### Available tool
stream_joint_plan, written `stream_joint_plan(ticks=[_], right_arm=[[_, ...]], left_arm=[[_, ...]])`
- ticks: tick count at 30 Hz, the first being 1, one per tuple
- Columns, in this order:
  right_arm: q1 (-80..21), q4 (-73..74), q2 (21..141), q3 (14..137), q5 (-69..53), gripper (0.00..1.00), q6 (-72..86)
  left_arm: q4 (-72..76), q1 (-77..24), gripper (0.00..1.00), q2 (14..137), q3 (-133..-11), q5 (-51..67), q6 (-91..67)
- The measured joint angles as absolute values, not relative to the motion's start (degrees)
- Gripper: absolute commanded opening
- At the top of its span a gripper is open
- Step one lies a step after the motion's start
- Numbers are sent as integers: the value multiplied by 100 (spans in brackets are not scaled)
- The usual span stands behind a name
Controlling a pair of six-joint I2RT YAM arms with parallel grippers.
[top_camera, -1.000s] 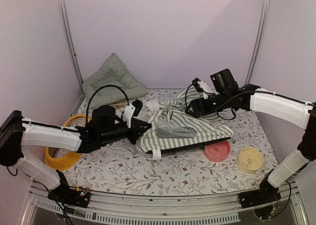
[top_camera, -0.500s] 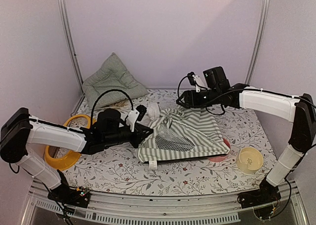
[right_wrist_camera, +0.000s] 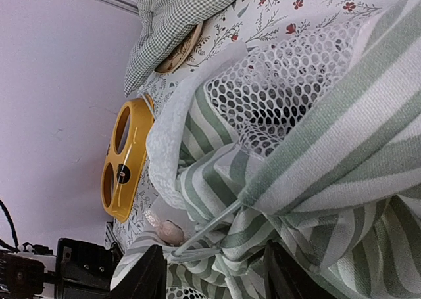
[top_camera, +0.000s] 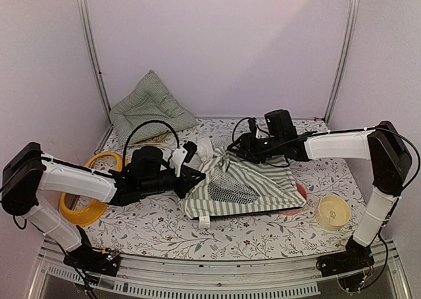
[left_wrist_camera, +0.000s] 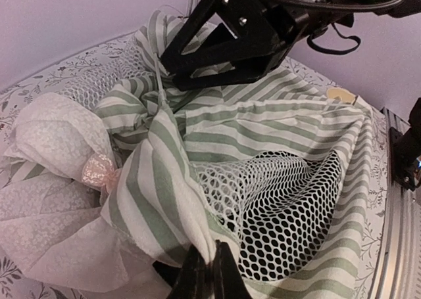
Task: Set up the pet tent
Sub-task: Adjust the tent pole in the pole socket of the pet tent.
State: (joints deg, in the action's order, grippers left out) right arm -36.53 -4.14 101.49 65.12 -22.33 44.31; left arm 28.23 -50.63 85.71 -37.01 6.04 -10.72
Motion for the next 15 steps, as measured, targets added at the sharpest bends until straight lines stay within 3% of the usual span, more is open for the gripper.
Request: stream_joint_plan(ticks=[8,11,15], right_arm=[[-3763,-952,10457,6519,-2298,22,4904],[-3778,-1066,10582,6530,-2305,0,4998],[-3804,-1205,10637,6563,-2353,0,5253]], left_arm=[[2832,-5081,0,8637,-3701,657,-1074],[2829,-5089,0,8665,-3701,683,-1074],[2703,-5096,3,8774,-3701,694,-1085]])
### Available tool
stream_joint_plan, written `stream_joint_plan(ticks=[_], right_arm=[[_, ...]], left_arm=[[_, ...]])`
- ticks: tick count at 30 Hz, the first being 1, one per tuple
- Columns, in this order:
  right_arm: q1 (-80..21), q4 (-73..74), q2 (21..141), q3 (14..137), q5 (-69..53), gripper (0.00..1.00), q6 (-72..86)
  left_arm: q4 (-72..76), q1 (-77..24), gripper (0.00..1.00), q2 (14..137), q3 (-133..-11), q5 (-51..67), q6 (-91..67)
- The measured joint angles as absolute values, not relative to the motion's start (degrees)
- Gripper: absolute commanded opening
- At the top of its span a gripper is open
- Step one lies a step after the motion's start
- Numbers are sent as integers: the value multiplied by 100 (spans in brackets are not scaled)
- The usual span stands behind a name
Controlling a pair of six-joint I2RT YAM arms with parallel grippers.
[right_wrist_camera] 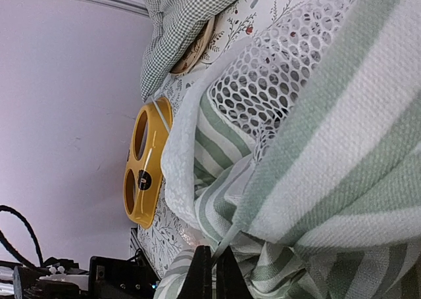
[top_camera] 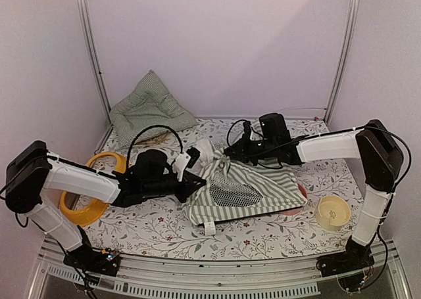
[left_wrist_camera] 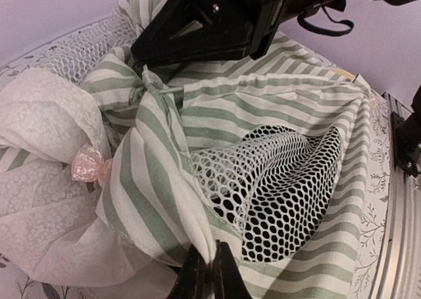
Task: Set up the pet tent
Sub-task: Adjust the tent pole in the pole socket of the pet tent.
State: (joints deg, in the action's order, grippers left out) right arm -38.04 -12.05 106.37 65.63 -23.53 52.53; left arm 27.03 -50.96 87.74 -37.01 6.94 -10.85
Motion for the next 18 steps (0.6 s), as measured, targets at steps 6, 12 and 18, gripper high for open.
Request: stream_joint_plan(ticks=[6,12,18], right_arm=[[-3924,-1162,10637,6556,-2154,0,5107],[-3944,-1197,10634,6386,-1979,0,4947],[-3944,-1323,10634,6351,-1968,0,4871]], left_arm=[[2530,-5100,47,8901,-3811,705,-1260],[2154,-5120,61,8580,-3933,731,-1944],[1535,-5389,44,7566,-3507,578,-2657]])
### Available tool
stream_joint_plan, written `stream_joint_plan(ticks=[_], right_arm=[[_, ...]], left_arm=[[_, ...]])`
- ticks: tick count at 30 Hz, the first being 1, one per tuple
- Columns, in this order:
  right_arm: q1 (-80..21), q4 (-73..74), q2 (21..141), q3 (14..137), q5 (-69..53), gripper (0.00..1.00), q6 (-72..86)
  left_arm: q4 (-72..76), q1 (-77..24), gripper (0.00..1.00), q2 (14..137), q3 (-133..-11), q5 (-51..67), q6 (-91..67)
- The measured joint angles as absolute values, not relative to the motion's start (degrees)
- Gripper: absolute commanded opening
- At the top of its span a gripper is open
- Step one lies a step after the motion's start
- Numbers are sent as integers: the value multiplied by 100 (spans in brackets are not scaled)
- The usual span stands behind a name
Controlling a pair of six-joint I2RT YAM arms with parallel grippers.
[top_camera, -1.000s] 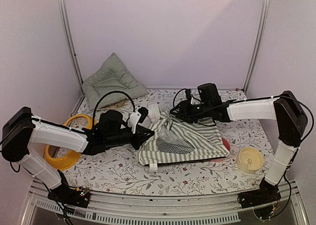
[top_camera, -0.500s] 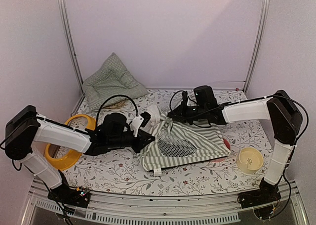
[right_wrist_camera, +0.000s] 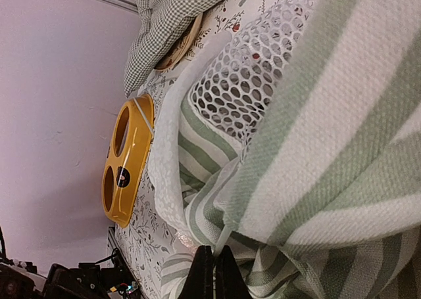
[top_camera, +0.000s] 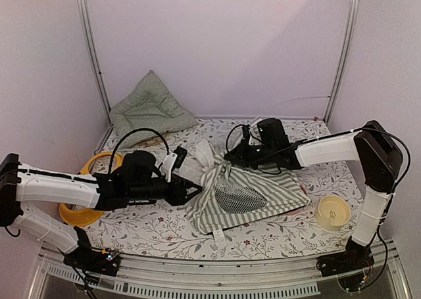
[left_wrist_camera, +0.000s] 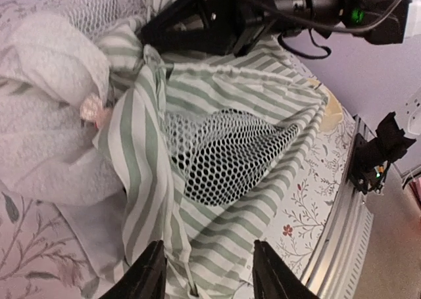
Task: Set up the pet tent
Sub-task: Adjust the tent pole in the pole socket of the pet tent.
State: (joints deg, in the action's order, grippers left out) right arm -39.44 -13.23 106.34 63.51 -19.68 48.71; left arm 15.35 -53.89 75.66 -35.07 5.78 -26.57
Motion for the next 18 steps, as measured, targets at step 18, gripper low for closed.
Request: stream_joint_plan(ticks=[18], right_arm=[[-3944,-1334,10634,6351,-1984,0,4816]], left_arm=[[429,-5739,23,8711,-3387,902,-4338]])
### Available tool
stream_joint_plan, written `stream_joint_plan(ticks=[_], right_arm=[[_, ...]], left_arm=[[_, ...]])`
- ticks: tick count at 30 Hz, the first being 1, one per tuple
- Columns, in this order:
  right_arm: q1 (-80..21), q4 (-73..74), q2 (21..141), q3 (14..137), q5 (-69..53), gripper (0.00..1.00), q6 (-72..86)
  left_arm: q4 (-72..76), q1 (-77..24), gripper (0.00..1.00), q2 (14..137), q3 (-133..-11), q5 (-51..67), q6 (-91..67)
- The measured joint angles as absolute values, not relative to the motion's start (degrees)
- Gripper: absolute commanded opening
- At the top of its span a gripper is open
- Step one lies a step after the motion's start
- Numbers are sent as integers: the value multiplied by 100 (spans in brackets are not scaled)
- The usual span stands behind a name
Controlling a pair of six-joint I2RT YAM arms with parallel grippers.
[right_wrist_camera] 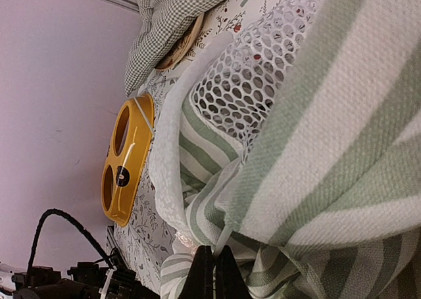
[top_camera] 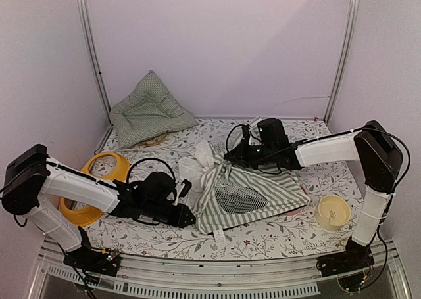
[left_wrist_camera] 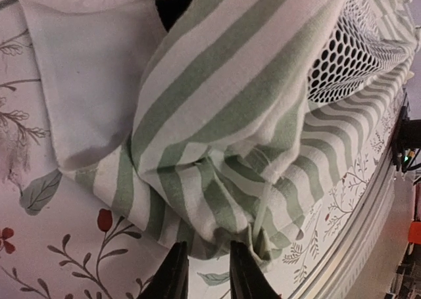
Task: Set up the pet tent
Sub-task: Adjust the tent pole in the pole socket of the pet tent.
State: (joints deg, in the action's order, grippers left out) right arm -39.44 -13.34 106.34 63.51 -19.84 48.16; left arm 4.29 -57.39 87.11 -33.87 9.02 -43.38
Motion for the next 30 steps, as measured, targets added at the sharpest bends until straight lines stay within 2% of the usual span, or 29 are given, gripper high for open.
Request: stream_joint_plan(ticks=[12,30], right_arm=[[-3944,-1326,10634,6364,-1986,0,4772],[-3944,-1286,10634,6412,-1984,0,4751]], left_arm=[[395,-5739,18,8189,-3378,1026,-4397],[381,-5815,22,8604,-3553,1160,-4309]])
